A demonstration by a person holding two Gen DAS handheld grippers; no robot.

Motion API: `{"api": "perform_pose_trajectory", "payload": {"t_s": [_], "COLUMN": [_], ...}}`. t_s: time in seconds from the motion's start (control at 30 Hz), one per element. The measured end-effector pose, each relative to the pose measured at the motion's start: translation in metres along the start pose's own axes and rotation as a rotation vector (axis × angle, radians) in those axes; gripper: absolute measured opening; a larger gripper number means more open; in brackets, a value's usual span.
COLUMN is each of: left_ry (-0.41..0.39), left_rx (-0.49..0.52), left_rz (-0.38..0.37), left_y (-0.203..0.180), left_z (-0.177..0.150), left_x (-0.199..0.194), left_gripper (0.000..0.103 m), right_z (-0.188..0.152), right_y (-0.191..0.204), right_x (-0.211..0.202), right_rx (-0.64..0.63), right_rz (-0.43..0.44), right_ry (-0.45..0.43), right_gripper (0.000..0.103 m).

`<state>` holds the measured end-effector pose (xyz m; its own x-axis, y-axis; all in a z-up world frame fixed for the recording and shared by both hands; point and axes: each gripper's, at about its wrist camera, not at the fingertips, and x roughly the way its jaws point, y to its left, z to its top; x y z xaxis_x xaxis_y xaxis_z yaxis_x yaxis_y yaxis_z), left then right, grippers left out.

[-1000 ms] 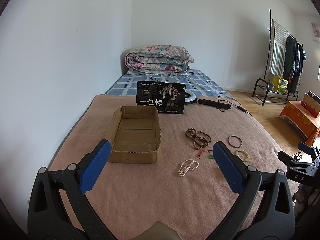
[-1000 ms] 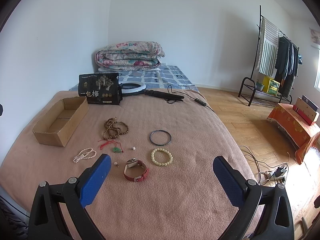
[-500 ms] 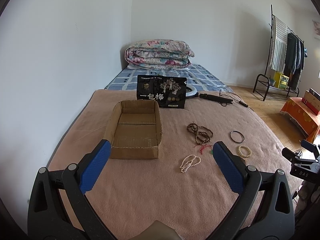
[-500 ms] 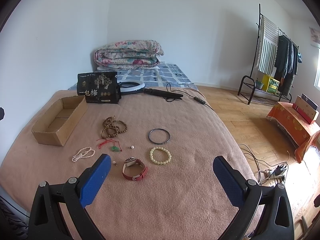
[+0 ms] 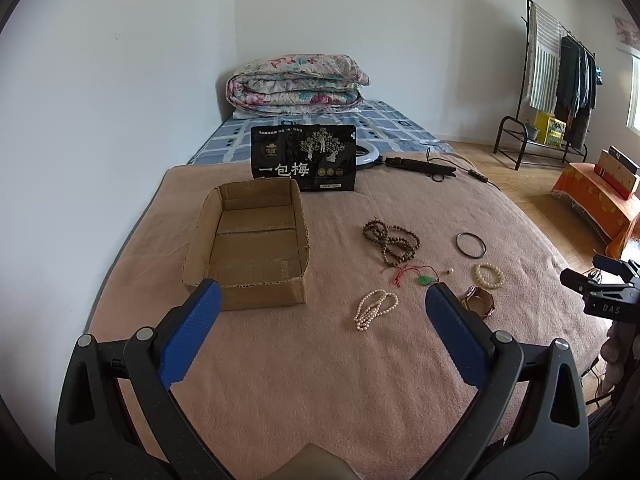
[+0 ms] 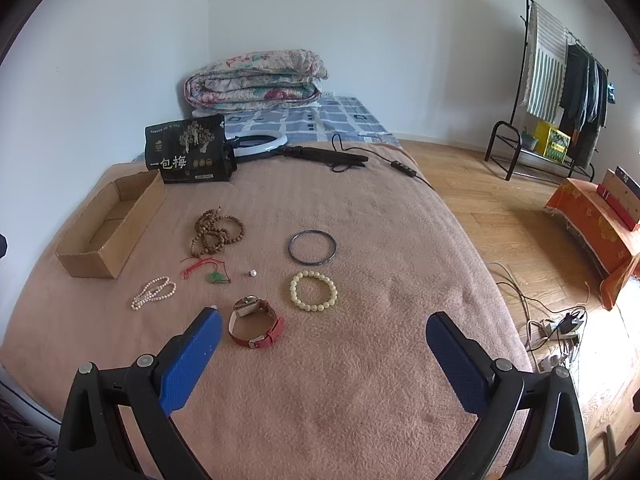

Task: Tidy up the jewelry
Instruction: 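Grasp the white pearl necklace with the left tool while the right tool grasps the red-strap watch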

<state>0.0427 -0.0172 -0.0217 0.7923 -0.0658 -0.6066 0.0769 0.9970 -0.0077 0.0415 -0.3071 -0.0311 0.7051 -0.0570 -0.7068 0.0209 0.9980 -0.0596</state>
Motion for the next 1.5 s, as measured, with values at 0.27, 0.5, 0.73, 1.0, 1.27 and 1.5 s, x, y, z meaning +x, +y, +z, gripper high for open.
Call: {"api": "perform_pose_trajectory", "payload": {"t_s": [0.27, 0.5, 0.73, 1.0, 1.27, 1.5], "left_ry": [0.077, 0.192, 0.323, 0.401, 0.454, 0.474], "left_rx": [0.052, 0.096, 0.065, 0.098, 0.083, 0.094], "left_rz": [-0.075, -0.173, -0.236, -0.234, -0.237, -0.227], "left_y": [-0.014, -0.03, -0.038, -0.044, -0.044, -0.048], "left_z": [-0.008, -0.021, -0.031, -0.042, -0.046, -0.047], "left_x": [0.04, 0.083, 0.131, 0.17, 0.194, 0.21], "left_gripper": [0.093, 0.078, 0.06, 0.055, 0.051, 0.051], "right_z": [0.01, 0.003, -0.002, -0.007, -0.005, -0.004], "right_y": [-0.001, 0.017, 0.021, 0.023, 0.019, 0.017], "right_x": [0.046, 0.076, 0.103, 0.128, 0.142, 0.152], "right_rx": [-0.008, -0.089, -0.078, -0.025, 0.026, 0.049], "right_rz": [0.109, 0.17, 0.211, 0.279, 0.305, 0.314], "right_ry": [0.129, 0.219, 0.312, 0.407, 0.431, 0.456], "right_gripper": [0.096, 0.086, 0.071, 0.061, 0.055, 0.049]}}
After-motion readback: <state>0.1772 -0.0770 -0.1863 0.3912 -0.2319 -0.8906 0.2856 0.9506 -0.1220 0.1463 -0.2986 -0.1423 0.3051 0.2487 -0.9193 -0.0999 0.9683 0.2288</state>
